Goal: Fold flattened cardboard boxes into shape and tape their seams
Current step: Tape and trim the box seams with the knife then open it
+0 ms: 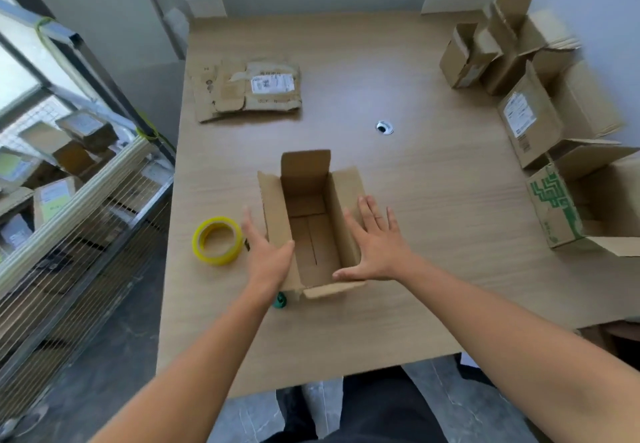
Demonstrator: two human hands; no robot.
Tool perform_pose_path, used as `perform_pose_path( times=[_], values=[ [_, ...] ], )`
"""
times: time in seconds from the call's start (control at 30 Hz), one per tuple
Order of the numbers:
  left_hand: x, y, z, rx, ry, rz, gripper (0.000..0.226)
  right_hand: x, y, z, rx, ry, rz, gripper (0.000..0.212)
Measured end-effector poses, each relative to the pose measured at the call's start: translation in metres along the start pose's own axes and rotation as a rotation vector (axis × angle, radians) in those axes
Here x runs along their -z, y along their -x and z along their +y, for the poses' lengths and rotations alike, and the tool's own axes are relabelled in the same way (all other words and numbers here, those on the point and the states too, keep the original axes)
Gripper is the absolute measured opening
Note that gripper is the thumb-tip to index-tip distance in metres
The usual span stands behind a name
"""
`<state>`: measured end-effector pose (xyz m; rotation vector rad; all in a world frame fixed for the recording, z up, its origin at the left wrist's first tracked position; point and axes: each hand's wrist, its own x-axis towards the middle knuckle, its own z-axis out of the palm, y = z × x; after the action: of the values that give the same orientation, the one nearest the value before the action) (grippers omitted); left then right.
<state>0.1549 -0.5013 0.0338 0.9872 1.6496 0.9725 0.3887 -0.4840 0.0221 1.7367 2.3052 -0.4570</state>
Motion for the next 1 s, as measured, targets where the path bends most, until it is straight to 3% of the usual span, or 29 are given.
perform_pose_path(
  times=[0.1,0.17,0.33,0.53,0.67,0.83,1.0],
  values=[
    [-0.035,-0.023,0.02,0.034,-0.115,-0.058,0.044,0.016,0.0,0.037,-0.039,-0.096,0.022,0.117],
    [-0.073,-0.052,0.046,0.02,-0.13,-0.075,0.033,0.036,-0.008,0.074,-0.091,-0.158,0.115,0.101],
    [-0.201,-0.155,0.134,-0.025,-0.082,-0.067,0.024,0.112,-0.042,0.201,-0.331,-0.28,0.48,0.075],
    [-0.363,-0.291,0.221,0.003,-0.037,-0.076,0.028,0.163,-0.111,0.352,-0.324,-0.207,0.357,0.066],
    [-0.435,-0.346,0.244,0.014,-0.083,-0.064,0.036,0.175,-0.151,0.406,-0.35,-0.29,0.4,0.065],
    [-0.445,-0.314,0.22,0.007,-0.173,-0.094,0.025,0.176,-0.151,0.433,-0.355,-0.462,0.546,0.067],
    [-0.437,-0.227,0.181,0.058,-0.066,-0.13,0.029,0.149,-0.105,0.424,-0.308,-0.407,0.374,0.072]
  ],
)
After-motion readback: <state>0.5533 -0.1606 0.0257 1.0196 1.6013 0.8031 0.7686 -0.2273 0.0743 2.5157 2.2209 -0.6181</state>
